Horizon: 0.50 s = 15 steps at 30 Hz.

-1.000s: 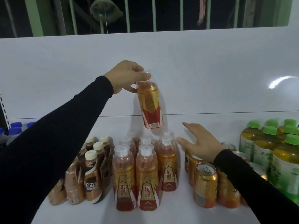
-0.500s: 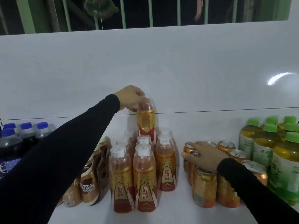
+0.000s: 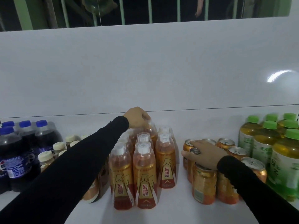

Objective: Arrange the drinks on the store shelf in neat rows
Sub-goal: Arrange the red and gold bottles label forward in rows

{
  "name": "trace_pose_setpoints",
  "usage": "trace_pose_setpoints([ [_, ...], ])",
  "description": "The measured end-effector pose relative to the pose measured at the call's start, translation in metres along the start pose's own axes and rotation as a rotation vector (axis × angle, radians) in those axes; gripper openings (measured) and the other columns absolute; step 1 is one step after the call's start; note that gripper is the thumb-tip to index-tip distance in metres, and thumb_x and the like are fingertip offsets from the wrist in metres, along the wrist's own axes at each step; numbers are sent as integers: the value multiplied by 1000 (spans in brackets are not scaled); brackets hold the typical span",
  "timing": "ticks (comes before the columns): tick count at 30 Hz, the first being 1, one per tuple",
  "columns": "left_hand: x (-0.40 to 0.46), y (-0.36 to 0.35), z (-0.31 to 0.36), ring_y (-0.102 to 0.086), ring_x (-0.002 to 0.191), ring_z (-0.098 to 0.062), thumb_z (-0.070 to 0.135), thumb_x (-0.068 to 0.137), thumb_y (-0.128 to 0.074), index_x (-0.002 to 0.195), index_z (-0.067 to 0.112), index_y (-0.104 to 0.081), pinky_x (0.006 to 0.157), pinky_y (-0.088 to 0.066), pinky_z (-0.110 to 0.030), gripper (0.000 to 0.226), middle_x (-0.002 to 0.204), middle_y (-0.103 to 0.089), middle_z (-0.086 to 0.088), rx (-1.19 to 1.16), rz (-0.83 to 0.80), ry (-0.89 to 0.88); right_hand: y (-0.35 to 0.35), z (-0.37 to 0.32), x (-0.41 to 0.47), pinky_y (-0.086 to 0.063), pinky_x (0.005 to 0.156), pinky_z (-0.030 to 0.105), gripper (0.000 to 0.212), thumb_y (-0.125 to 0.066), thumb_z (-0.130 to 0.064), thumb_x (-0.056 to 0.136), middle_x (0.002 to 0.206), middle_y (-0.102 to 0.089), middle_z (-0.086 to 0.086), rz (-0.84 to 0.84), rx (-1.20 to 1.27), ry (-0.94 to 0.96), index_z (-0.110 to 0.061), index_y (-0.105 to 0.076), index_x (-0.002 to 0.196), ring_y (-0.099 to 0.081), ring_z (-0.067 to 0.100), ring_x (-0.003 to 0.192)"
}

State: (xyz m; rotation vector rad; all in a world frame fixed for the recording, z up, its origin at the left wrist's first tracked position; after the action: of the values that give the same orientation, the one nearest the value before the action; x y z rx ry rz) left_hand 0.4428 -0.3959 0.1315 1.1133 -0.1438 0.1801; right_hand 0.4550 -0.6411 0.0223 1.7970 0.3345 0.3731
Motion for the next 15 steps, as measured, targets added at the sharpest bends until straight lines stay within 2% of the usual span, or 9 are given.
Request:
trace_pose_setpoints([
  [3, 1, -14, -6, -60, 110, -14, 23, 81, -81, 119, 16, -72, 97, -46, -25, 39, 125, -67, 3, 62, -25, 3, -1, 0, 0, -29, 115, 38, 89, -33, -80, 84, 158, -33, 2, -11, 1, 6, -25, -29, 153, -34, 20, 142],
  [6, 3, -17, -6, -57, 104, -12, 21, 83, -80, 116, 18, -73, 92, -44, -23, 34, 124, -66, 5, 85, -59, 15, -2, 0, 0, -28, 116, 38, 89, -33, -81, 84, 159, -31, 2, -12, -1, -1, -25, -28, 153, -33, 20, 143],
  [11, 5, -15, 5, -55, 104, -15, 21, 85, -77, 117, 17, -72, 91, -44, -26, 33, 108, -59, 8, 193, -87, 12, -1, -1, 0, -28, 115, 37, 88, -33, -80, 85, 158, -32, 2, -8, -6, 3, -24, -28, 153, -33, 20, 143],
  [13, 5, -13, 9, -57, 106, -17, 25, 85, -76, 110, 17, -73, 96, -47, -31, 26, 108, -62, 6, 225, -86, 4, -1, -1, 0, -30, 114, 37, 87, -34, -79, 85, 156, -35, 3, -7, 3, 9, -24, -31, 152, -37, 20, 140],
  [15, 6, -8, 17, -59, 100, -19, 28, 86, -73, 100, 13, -74, 95, -49, -36, 20, 102, -64, 1, 232, -43, -23, 0, -2, 0, -34, 112, 36, 84, -35, -78, 86, 154, -39, 3, -2, 10, 17, -24, -34, 150, -41, 20, 137],
])
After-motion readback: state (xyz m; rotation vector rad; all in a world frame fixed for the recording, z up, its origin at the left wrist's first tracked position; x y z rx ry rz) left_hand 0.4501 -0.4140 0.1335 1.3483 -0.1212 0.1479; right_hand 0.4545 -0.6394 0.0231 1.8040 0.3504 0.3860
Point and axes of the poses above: each hand's wrist, its own x-axis towards the middle knuckle, its own y-axis out of the back of the hand, z = x × y, the point moved 9 cm from there along x, towards the middle knuckle
